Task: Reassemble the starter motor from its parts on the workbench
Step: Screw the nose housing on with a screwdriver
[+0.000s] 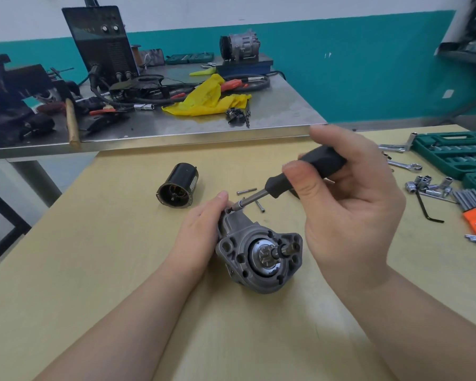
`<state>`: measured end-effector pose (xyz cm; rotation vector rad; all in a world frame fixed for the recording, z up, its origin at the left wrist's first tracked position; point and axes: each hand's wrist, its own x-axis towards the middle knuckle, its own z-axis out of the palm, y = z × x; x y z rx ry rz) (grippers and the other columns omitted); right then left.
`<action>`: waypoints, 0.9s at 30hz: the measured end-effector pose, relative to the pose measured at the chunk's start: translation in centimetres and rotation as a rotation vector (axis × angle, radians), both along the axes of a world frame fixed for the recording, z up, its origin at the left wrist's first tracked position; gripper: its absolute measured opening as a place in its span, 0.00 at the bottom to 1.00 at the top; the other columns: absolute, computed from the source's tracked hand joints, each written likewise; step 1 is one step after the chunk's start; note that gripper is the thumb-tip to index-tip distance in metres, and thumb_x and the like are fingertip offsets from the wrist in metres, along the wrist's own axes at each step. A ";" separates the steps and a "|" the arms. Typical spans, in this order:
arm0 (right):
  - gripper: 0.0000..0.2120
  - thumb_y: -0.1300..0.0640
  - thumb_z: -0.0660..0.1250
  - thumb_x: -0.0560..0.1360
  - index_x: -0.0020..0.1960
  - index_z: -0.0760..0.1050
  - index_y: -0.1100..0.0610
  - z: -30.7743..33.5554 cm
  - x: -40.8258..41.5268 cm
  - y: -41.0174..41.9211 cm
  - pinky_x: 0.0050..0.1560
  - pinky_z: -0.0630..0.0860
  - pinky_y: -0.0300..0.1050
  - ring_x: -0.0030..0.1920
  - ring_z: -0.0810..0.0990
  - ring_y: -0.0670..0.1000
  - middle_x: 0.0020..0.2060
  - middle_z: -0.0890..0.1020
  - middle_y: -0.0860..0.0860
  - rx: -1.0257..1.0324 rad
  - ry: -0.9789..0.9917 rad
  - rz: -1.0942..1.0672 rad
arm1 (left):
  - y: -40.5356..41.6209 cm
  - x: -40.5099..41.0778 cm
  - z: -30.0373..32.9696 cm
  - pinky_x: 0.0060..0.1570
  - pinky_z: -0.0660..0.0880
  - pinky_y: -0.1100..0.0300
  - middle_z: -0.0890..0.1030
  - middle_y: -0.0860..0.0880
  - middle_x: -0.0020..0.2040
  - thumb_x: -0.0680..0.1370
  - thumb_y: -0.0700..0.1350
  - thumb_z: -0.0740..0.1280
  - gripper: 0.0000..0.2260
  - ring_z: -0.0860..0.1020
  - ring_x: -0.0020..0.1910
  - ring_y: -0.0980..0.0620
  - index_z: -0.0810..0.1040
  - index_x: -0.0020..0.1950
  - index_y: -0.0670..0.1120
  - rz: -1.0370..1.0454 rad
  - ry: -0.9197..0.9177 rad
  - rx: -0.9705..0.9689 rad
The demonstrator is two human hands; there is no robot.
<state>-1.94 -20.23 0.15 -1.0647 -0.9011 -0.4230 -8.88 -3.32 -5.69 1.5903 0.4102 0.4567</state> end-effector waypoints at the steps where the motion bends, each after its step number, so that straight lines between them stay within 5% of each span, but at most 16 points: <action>1: 0.15 0.58 0.72 0.81 0.67 0.76 0.53 -0.1 0.2 0.0 0.44 0.84 0.64 0.45 0.83 0.68 0.46 0.79 0.63 -0.011 -0.014 -0.024 | 0.0 0.0 0.0 0.53 0.75 0.47 0.84 0.34 0.48 0.79 0.67 0.62 0.27 0.80 0.43 0.46 0.85 0.47 0.44 0.004 0.001 0.003; 7: 0.22 0.64 0.56 0.87 0.81 0.61 0.60 -0.8 0.1 -0.3 0.59 0.82 0.65 0.62 0.83 0.63 0.66 0.79 0.60 -0.061 -0.118 0.096 | 0.3 0.1 -0.3 0.58 0.79 0.46 0.88 0.41 0.48 0.87 0.63 0.59 0.25 0.84 0.46 0.49 0.88 0.49 0.47 0.022 0.038 0.038; 11: 0.21 0.68 0.58 0.86 0.78 0.65 0.60 -0.6 -0.1 -0.2 0.59 0.83 0.62 0.60 0.85 0.61 0.61 0.79 0.59 -0.109 -0.165 0.116 | 0.1 0.1 0.0 0.54 0.80 0.52 0.89 0.45 0.46 0.83 0.67 0.59 0.27 0.85 0.45 0.52 0.88 0.50 0.48 0.017 0.027 0.067; 16: 0.14 0.61 0.72 0.82 0.67 0.79 0.55 -0.4 0.1 -0.1 0.49 0.85 0.60 0.50 0.86 0.65 0.49 0.81 0.62 -0.046 -0.124 0.048 | 0.2 -0.1 0.2 0.61 0.79 0.39 0.88 0.39 0.49 0.84 0.69 0.59 0.28 0.86 0.50 0.40 0.87 0.51 0.48 -0.001 0.049 0.080; 19: 0.14 0.58 0.72 0.83 0.68 0.78 0.56 -0.5 0.3 0.0 0.43 0.83 0.62 0.45 0.84 0.67 0.46 0.79 0.65 -0.038 -0.130 0.003 | 0.2 -0.1 0.1 0.62 0.78 0.38 0.87 0.38 0.49 0.83 0.70 0.58 0.29 0.84 0.47 0.44 0.87 0.50 0.49 -0.009 0.056 0.088; 24: 0.20 0.62 0.58 0.88 0.79 0.63 0.59 -0.9 -0.2 -0.1 0.58 0.82 0.60 0.60 0.82 0.65 0.64 0.79 0.61 -0.077 -0.233 0.117 | 0.1 -0.1 0.1 0.51 0.73 0.46 0.81 0.45 0.41 0.82 0.70 0.58 0.29 0.77 0.41 0.47 0.85 0.47 0.47 -0.031 0.051 0.055; 27: 0.23 0.66 0.59 0.87 0.80 0.62 0.59 -0.8 -0.3 -0.2 0.61 0.82 0.58 0.61 0.85 0.61 0.64 0.80 0.60 -0.109 -0.218 0.142 | 0.1 0.0 0.1 0.51 0.72 0.46 0.80 0.44 0.41 0.81 0.71 0.59 0.30 0.76 0.42 0.46 0.85 0.48 0.46 -0.027 0.050 0.022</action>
